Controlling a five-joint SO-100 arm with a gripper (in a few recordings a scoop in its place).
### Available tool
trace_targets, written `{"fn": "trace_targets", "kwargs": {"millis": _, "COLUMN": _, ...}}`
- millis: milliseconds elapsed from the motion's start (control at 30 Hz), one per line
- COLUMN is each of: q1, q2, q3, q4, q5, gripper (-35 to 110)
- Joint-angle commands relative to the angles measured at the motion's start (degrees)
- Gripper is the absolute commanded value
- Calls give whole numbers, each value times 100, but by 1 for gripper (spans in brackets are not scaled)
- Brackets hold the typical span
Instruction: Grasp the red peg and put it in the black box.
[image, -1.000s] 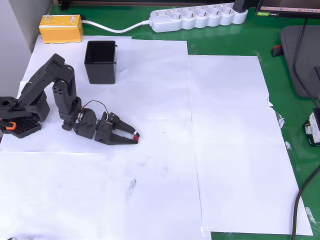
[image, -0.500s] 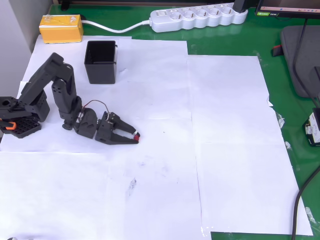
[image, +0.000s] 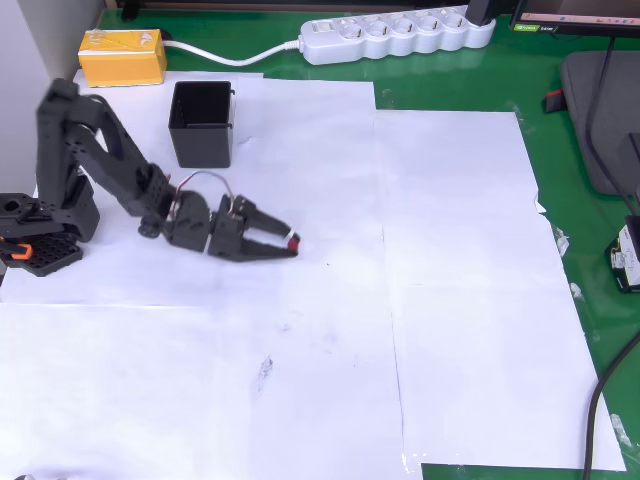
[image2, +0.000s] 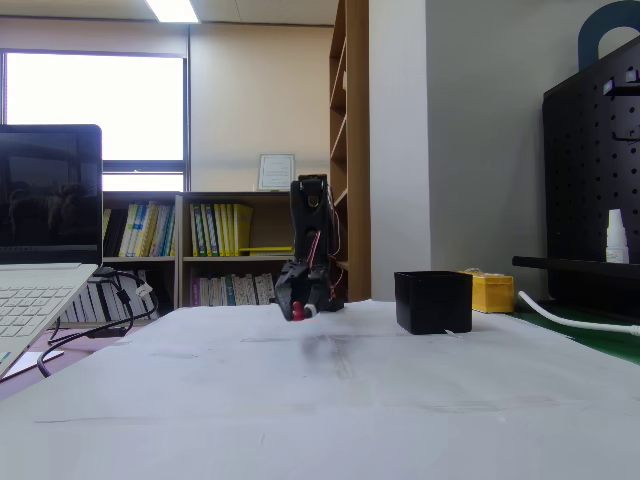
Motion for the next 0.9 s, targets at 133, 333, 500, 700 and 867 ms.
{"fn": "trace_targets", "kwargs": {"millis": 133, "q1": -35, "q2": -1072, "q3": 2426, "q4": 4799, "q5": 158, "gripper": 0}}
{"fn": "trace_targets", "kwargs": {"millis": 333, "q1": -439, "q2": -756, "q3": 4913, "q4": 8895, "q5": 1204, "gripper": 0}}
{"fn": "trace_targets", "kwargs": {"millis": 500, "q1": -1099, "q2": -615, "q3": 6258, "q4": 11048, "q5": 2021, "gripper": 0}}
{"fn": "trace_targets", "kwargs": {"millis": 700, "q1": -2074, "q2": -404, "q3": 7506, "q4": 12999, "q5": 2909, "gripper": 0}}
{"fn": "trace_targets", "kwargs": {"millis": 867, "q1": -3094, "q2": -35, "q3": 7980, "q4": 13948, "q5": 3665, "gripper": 0}}
